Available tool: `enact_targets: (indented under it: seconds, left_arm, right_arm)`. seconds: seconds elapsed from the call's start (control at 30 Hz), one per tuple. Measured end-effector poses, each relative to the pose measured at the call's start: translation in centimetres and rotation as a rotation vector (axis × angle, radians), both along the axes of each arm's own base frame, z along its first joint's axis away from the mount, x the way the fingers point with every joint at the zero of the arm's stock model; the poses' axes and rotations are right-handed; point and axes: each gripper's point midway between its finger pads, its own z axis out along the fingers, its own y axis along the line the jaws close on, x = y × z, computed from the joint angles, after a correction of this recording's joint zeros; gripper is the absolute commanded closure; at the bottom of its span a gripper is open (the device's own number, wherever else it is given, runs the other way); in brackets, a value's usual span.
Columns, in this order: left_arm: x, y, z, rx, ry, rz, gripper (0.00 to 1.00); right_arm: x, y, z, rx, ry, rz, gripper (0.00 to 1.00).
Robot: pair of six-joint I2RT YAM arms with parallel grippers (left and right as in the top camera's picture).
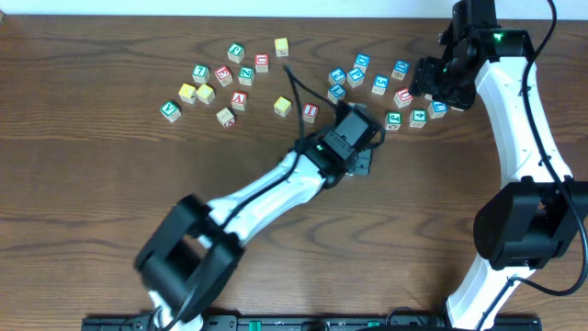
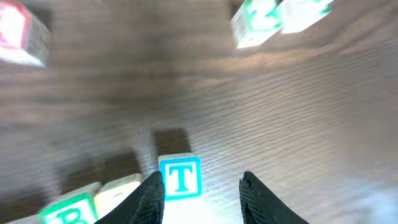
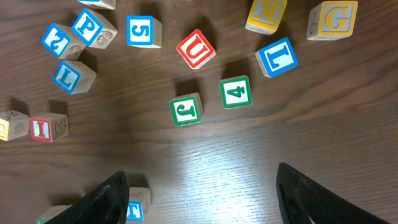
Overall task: Spell out ROBOT
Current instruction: 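Lower the T block right of the second O and open the left gripper, then retract the left gripper and bring both grippers near the row ends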
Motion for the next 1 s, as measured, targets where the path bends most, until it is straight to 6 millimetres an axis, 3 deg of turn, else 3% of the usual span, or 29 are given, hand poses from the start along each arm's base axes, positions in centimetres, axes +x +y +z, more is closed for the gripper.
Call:
enact_targets:
  seconds: [0.17,0.3,0.47,0.53,0.67,0.83,1.0]
  left_arm:
    - [0.8,2.9,5.5,-0.036,-0.072,0.025,0.6]
    - [1.3,7.9,9.2,-0.038,-0.087,0.111,0.61]
    - [0.9,14.6,11.2,-0.001,-0.057,0.227,0.61]
    - [0.6,17.3,11.5,0.022,-0.031,0.282,0.62]
    - [-0.3,21.7,10.5,0.078,0.051,0.372,0.74]
    - [-0.6,24.1,8.8,0.121,0.13,0.428,0.87]
    - [-0.5,24.3,6.6,0.159,0.195,0.43,0.92]
  right_arm:
    - [-0.2,0.0,-0.1,0.0,0.008,0.0,0.29]
    - [-0.7,0.3,-0.2,-0.003,0.028,0.011,0.3]
    - [-1.7,2.3,-0.4,-0.008,0.063,0.066,0.38]
    - [-2.2,3.4,-0.5,-0.011,0.075,0.101,0.43]
    - [-3.2,5.4,-1.6,-0.015,0.107,0.152,0.62]
    - [-5.2,7.3,-4.9,-0.019,0.181,0.184,0.84]
    - [-7.2,8.9,-8.3,-0.025,0.234,0.205,0.92]
